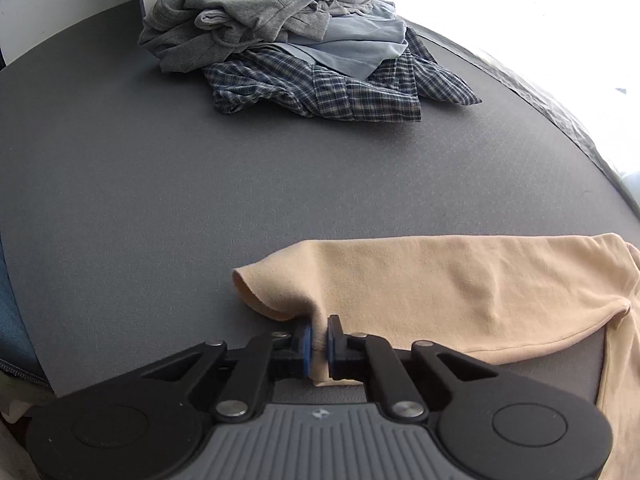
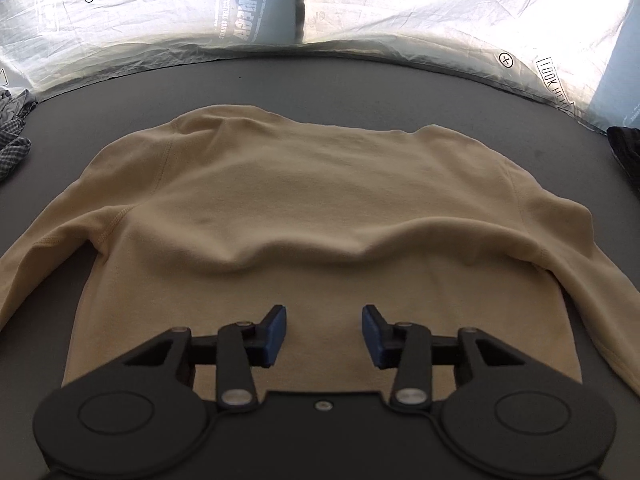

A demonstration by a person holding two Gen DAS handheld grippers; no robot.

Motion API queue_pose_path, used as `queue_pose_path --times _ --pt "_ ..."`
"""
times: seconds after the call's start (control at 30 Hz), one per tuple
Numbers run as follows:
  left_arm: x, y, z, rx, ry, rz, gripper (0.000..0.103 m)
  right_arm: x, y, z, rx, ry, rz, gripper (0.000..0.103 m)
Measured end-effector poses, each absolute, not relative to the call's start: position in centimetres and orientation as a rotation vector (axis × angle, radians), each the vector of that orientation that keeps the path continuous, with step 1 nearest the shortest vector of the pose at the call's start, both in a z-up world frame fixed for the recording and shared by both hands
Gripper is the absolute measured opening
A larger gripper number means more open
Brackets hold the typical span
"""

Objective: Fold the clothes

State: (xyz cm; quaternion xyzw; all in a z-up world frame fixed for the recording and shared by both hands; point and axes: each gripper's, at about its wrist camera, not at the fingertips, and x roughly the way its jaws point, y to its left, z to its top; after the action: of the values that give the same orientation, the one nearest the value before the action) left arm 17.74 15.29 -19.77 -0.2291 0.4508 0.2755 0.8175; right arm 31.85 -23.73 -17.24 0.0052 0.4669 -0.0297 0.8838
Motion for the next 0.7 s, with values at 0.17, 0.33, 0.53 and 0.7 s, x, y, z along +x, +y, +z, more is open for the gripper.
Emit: queue_pose_path --times 0.17,0.33,0.53,0.7 --pt "19.7 12.9 -18.8 -0.402 0.966 0.485 0.010 29.1 -25.7 -16.9 0.046 0.973 -0.121 0.040" --pt "19.6 10.8 -18.4 -0.357 1.006 0.389 0.021 25.2 -29.9 -16.0 0.068 0.945 -0.247 0.049" --pt "17.3 8.4 -18.4 -0.380 1.038 0.319 0.039 19.1 -35.7 -16.5 0.092 0.963 -0.387 0.053" --pt "15.2 4.8 -18.4 -0.416 1.086 0.174 0.054 14.9 -38.4 -16.9 0.116 1.001 -0.423 0.065"
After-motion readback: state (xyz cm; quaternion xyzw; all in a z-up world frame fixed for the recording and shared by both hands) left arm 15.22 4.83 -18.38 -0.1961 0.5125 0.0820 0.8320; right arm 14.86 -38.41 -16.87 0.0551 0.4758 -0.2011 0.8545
